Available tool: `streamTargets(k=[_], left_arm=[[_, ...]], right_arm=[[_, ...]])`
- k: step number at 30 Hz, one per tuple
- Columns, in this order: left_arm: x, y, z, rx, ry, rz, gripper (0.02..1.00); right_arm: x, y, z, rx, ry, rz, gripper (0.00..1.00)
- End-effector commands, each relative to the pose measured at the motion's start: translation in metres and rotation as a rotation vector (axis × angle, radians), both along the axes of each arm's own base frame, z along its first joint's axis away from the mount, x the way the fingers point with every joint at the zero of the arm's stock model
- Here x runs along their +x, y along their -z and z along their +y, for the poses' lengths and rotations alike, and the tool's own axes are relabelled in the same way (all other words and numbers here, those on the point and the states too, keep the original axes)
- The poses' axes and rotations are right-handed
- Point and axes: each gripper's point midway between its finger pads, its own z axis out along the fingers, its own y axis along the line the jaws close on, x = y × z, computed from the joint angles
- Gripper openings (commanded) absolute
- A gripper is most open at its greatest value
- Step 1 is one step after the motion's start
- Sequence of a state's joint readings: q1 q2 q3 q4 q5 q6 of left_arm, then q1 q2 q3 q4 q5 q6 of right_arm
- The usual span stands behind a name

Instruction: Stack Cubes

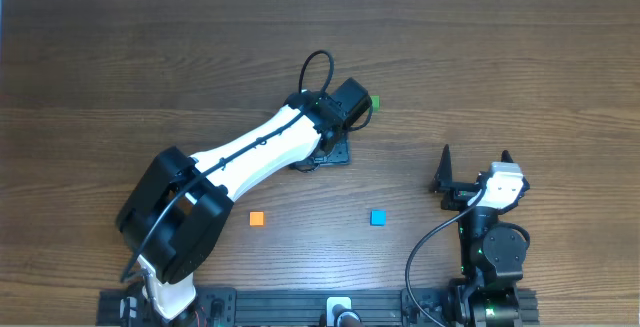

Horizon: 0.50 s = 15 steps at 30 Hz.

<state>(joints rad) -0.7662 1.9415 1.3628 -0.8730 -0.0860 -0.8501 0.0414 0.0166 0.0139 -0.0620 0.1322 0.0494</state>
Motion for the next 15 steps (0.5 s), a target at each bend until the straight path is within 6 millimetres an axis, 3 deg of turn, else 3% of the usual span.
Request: streamTargets(k=[1,5,8,12,15], left_arm=[[0.003,-0.006,0.002,-0.017,-0.006,-0.015,1.000],[0.007,-0.049,0.005,-0.087,-0.018,-0.084,1.000],[-0.002,-0.090,0.013,-0.132,-0.017,-0.134,0.996],[-0.032,-0.135,0.034,-0.148,-0.001,-0.164,0.998],[-0.059,-0.146,0.056,-0.102,-0.013,-0.149,0.998]], right_arm=[[0.000,0.003,0.000,-0.002,-0.003,0.003,0.991],[0.000,0.003,0.000,-0.002,-0.003,0.003,0.991],[0.000,0.003,0.000,-0.002,-0.003,0.003,0.993],[0.000,0.003,0.000,-0.002,-0.003,0.003,0.991],[0.000,0.003,0.000,-0.002,-0.003,0.003,0.991]])
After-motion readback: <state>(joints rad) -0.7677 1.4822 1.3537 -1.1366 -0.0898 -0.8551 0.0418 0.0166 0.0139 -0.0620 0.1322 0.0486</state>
